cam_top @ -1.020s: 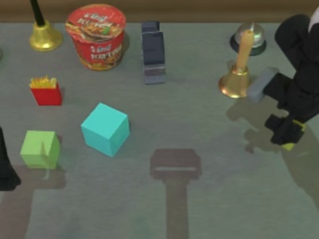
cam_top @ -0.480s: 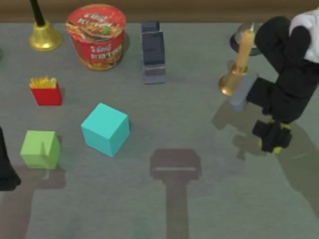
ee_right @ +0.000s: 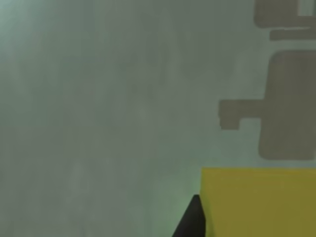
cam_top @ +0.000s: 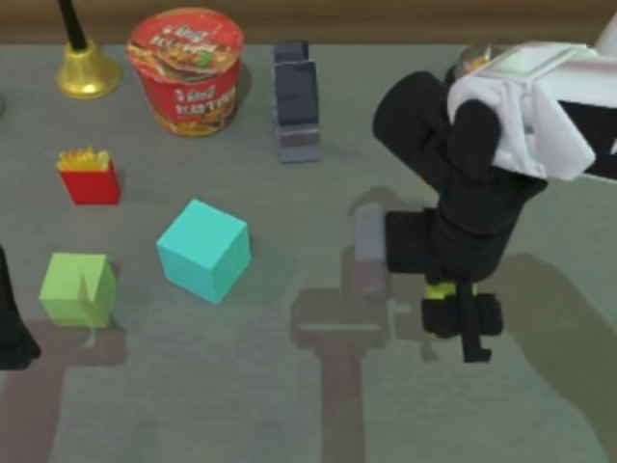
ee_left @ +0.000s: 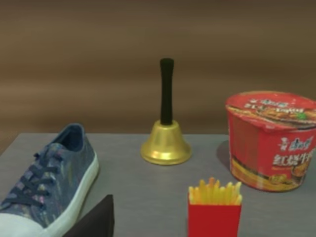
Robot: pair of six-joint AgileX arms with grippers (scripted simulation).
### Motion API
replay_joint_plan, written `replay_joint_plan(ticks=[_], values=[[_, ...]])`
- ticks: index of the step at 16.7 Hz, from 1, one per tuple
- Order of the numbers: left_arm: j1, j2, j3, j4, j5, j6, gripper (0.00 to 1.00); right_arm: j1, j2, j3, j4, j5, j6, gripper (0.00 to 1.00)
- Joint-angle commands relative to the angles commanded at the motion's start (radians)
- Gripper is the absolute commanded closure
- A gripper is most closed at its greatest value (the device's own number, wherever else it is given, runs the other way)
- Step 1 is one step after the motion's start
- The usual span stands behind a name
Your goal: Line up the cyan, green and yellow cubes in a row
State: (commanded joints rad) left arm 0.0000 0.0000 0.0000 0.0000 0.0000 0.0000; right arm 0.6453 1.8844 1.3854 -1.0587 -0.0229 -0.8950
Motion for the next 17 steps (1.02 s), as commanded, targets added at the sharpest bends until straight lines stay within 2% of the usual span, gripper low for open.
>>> replay_joint_plan(ticks=[7,13,17], values=[[0.0,0.0,0.0,0.0,0.0,0.0,0.0,0.012,0.007,-0.014,0.016,0.0,-0.009,1.0],[0.0,0.0,0.0,0.0,0.0,0.0,0.0,0.014,0.079,-0.145,0.232,0.0,-0.008,1.0],[0.0,0.0,0.0,0.0,0.0,0.0,0.0,0.016,0.093,-0.165,0.259,0.0,-0.009,1.0]])
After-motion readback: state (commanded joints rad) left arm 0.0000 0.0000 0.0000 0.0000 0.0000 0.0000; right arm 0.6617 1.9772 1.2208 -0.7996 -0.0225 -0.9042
